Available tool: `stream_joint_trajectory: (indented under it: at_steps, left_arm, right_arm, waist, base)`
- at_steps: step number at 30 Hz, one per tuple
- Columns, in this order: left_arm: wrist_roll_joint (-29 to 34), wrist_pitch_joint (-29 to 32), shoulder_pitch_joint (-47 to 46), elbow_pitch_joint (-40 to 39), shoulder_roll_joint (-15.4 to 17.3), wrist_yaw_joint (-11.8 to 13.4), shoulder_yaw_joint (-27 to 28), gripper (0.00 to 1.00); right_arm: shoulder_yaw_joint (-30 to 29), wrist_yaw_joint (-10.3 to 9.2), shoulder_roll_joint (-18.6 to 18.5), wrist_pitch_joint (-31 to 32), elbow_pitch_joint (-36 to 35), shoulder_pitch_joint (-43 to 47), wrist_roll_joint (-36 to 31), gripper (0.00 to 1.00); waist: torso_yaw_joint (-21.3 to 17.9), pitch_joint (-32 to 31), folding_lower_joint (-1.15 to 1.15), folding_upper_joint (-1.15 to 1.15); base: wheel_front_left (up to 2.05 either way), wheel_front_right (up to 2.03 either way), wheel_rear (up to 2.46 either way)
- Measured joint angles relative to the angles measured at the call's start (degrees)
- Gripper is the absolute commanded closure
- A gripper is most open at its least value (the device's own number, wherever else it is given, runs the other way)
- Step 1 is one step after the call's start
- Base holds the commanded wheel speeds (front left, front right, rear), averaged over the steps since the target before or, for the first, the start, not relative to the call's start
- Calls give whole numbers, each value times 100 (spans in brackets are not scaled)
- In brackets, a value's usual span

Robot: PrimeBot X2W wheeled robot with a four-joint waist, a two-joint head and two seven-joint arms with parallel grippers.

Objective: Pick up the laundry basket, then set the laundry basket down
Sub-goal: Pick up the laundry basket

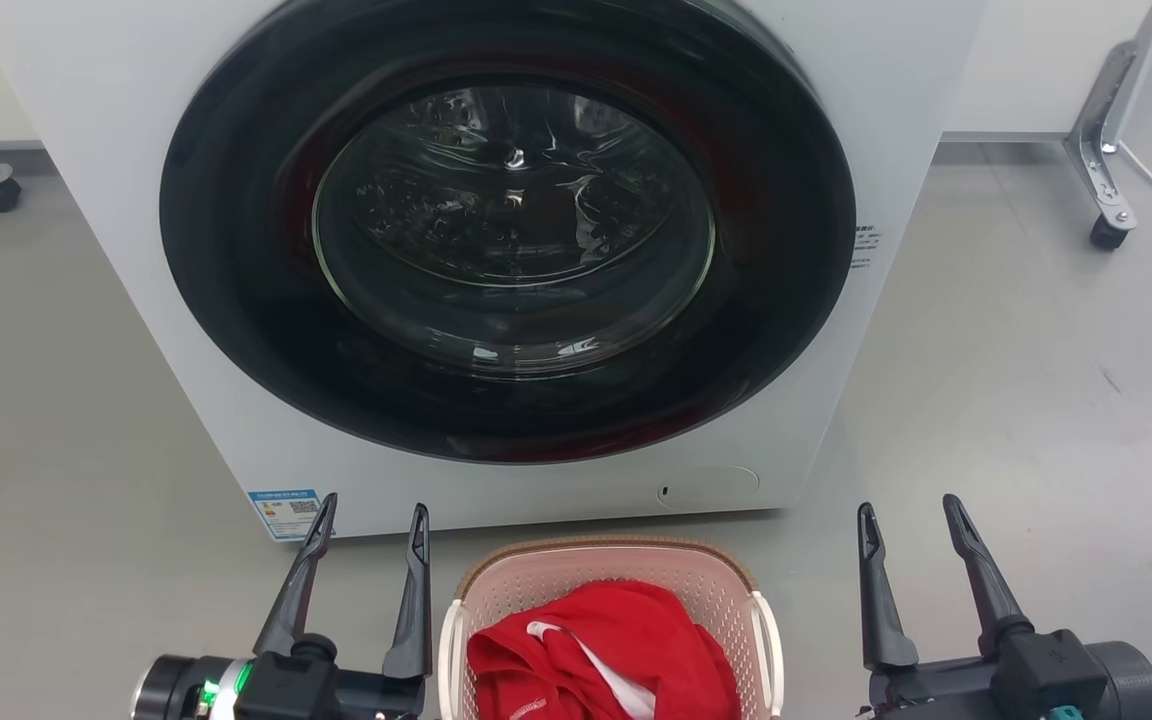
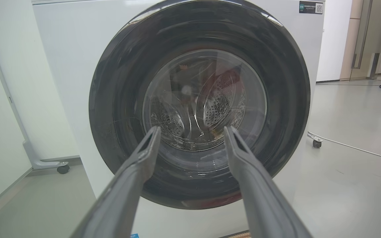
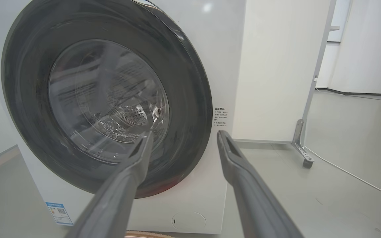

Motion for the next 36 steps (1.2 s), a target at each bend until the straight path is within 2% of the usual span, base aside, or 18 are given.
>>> stream_joint_trajectory:
  at_steps: [12, 17, 26, 27, 36]
  left_arm:
    - [-40, 0, -66, -12, -18, -63, 23, 0]
    - [-162, -1, -436, 240, -36, -165, 99, 0]
    - [-386, 18, -1288, 1018, -102, -313, 155, 0]
    - [-458, 85, -1599, 1319, -124, -316, 170, 0]
    - [-637, 401, -2290, 2518, -157, -386, 229, 0]
  right_arm:
    - [-48, 0, 2, -1, -108, 26, 108, 0]
    - [-202, 0, 2, -11, 109, -466, 164, 0]
    - [-406, 69, -58, -42, 891, -1263, 314, 0]
    - [-443, 96, -85, -42, 1170, -1521, 326, 0]
    - [-409, 162, -79, -41, 2228, -2475, 424, 0]
  waist:
    - [13, 338, 0, 0]
    - [29, 706, 1, 0]
    - [53, 1404, 1, 0]
    - [63, 1651, 1, 1]
    - [88, 2494, 1, 1]
  base:
    - [0, 0, 0]
    - [0, 0, 0]
    - [0, 0, 0]
    - [0, 0, 0]
    - [0, 0, 0]
